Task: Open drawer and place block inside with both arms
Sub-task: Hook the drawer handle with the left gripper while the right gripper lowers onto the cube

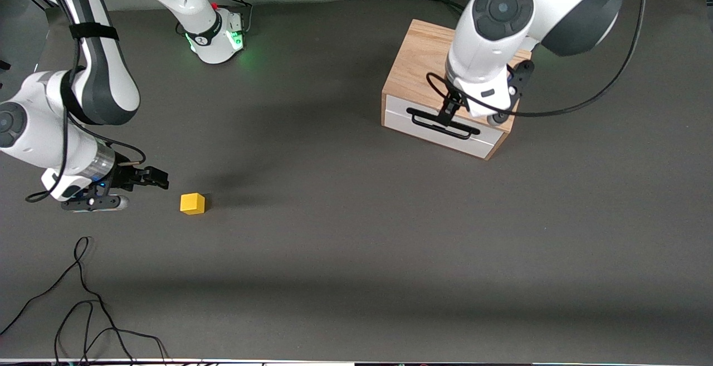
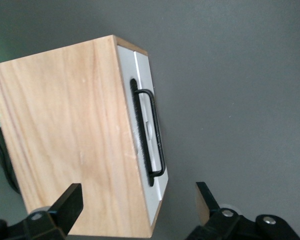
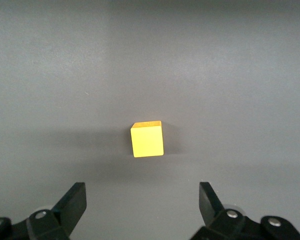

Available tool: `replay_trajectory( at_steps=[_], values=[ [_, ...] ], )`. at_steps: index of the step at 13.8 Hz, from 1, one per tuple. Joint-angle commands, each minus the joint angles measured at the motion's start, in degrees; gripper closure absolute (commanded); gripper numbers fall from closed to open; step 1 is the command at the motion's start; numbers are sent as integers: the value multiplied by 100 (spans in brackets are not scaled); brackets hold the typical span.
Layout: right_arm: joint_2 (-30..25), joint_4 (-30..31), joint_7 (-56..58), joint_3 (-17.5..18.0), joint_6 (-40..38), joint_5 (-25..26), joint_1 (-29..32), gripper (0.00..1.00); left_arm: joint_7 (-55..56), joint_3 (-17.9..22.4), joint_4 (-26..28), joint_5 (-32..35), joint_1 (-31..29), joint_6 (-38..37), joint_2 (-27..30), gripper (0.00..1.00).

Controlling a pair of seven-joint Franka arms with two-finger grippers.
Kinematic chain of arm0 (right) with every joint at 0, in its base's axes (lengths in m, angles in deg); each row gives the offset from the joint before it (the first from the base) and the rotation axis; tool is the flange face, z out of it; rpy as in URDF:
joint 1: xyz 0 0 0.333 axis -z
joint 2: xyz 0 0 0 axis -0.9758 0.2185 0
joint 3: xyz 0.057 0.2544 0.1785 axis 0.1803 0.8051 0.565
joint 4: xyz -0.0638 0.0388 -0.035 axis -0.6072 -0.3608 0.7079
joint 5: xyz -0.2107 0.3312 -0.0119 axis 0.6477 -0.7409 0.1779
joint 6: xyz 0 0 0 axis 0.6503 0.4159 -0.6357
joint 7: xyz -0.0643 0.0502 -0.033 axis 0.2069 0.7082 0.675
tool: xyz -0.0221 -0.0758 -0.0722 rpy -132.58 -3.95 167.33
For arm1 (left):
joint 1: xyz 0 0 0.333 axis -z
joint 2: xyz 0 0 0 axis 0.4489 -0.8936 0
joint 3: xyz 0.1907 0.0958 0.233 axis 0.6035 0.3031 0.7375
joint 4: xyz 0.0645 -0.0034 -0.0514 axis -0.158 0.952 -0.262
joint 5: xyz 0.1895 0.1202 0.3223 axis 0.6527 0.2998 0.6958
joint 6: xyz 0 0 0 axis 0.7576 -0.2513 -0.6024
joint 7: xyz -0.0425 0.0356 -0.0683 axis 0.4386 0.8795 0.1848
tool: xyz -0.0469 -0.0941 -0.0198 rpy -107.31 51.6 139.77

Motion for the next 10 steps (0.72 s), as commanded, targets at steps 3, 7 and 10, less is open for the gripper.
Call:
replay_trajectory(
  at_steps=[3,7,10],
  values=[
    [361,51,253,-32,485,44,-36,0,144,39,392,21,-169,965,-568,0],
    [863,191,376,-32,1242,44,-36,0,284,48,963,65,-160,1581,-718,0],
    [1065,384,385,-41,1733,61,-54,0,381,48,1158,118,-143,1899,-832,0]
  ],
)
